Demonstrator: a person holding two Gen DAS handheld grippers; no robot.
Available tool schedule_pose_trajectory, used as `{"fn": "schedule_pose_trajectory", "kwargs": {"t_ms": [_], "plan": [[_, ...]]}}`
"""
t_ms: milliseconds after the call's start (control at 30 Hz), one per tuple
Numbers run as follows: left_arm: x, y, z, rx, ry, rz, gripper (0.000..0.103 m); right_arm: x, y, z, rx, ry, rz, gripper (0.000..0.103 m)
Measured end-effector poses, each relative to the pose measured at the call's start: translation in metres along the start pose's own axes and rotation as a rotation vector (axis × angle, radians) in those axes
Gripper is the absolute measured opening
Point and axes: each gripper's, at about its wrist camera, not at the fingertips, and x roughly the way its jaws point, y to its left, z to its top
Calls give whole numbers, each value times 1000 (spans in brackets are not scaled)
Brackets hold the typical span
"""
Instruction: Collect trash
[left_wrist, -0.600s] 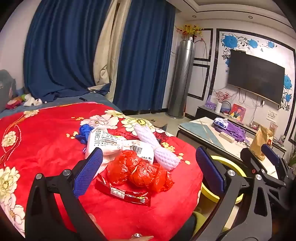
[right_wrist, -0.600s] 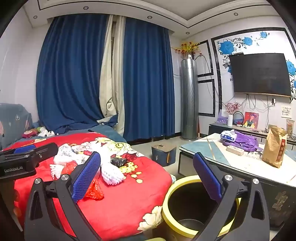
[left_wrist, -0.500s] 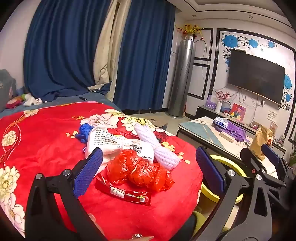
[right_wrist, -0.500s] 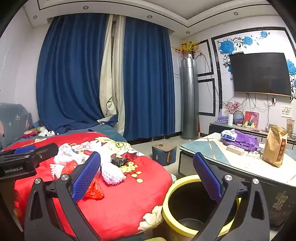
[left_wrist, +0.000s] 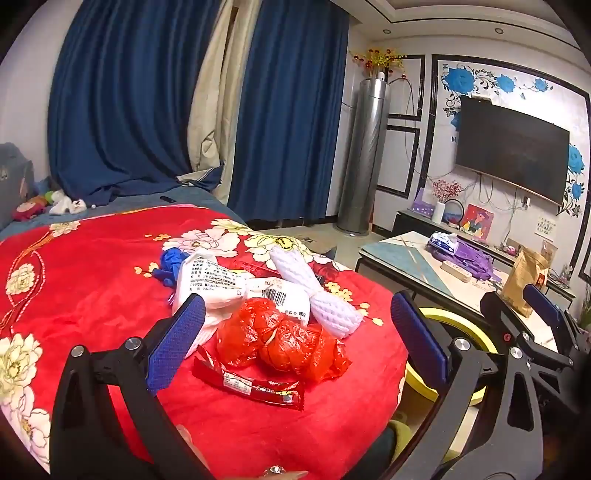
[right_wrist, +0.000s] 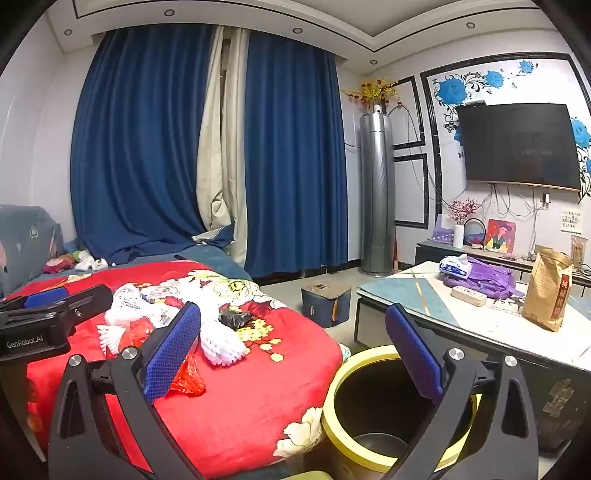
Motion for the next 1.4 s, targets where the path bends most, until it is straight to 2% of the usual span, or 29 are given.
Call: {"fn": "schedule_pose_trajectory", "kwargs": {"t_ms": [533, 900, 1400], "plan": [[1, 1, -1, 7, -1, 5, 92, 8, -4, -15, 2, 10, -1, 97], [1, 1, -1, 10, -1, 6, 92, -1, -16, -15, 6, 18, -4, 97], [1, 2, -3, 11, 1, 7, 92, 4, -12, -21, 2, 45, -4, 97]]}}
